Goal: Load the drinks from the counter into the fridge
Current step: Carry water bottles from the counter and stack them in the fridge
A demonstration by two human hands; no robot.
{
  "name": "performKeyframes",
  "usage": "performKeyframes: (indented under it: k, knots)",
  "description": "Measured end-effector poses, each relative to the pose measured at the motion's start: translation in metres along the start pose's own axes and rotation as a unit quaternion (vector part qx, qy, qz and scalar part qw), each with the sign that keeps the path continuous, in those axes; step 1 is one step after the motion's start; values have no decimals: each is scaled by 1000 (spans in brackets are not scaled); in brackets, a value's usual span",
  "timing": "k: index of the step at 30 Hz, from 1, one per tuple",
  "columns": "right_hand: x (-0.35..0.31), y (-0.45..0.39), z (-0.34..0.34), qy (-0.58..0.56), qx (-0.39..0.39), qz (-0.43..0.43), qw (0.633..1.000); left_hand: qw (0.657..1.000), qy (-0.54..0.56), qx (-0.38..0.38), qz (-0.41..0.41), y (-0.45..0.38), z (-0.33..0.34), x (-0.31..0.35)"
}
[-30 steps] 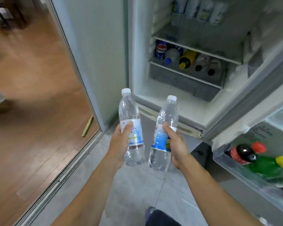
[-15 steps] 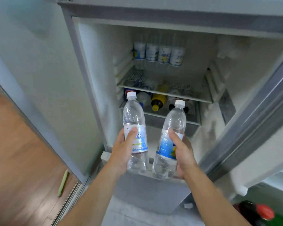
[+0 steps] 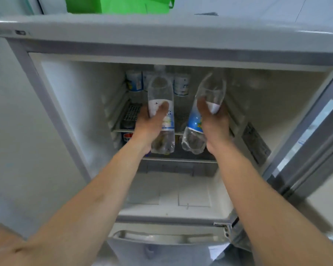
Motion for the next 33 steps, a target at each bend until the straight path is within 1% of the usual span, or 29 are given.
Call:
performKeyframes:
  k: [6, 8, 10, 13, 16, 19, 21, 22, 24, 25, 31, 33]
  knots:
    - [-12, -53, 24, 33, 8, -50, 998, 998, -18, -11, 64, -54, -15, 0]
    - [-10, -72, 27, 39, 21, -76, 996, 995, -36, 2, 92, -69, -20, -2]
    - [-5, -91, 31, 50, 35, -85, 995, 991, -58, 22, 116, -80, -22, -6]
    - [5, -114, 36, 71, 48, -84, 993, 985, -96, 34, 142, -96, -24, -15]
    - [11, -133, 40, 89, 55, -71, 992, 984, -89, 44, 145, -108, -24, -23]
    - [12, -146, 36, 143, 53, -70, 986, 982, -105, 36, 151, -120, -22, -30]
    - [19, -153, 31, 186, 34, -61, 980, 980, -116, 35, 158, -129, -24, -33]
    - [23, -154, 28, 221, 30, -49, 973, 979, -118, 42, 161, -134, -26, -35]
    - [32, -156, 23, 309, 53, -44, 949, 975, -123, 62, 174, -141, -31, -37]
    - [34, -158, 22, 333, 63, -46, 940, 973, -130, 69, 178, -143, -33, -37]
    - [33, -178, 30, 321, 14, -12, 947, 967, -171, 75, 174, -149, -33, -41]
    - [32, -185, 34, 313, 17, 4, 950, 963, -196, 83, 166, -143, -34, -41]
Point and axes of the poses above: each hand's wrist, its own y-axis away from the middle knuckle, its own z-axis out of the palm, x = y × z, the point moved 2 cm from there along -y, towards the middle knuckle, and after that the axes turned 12 degrees about z, right-handed, at the moved point
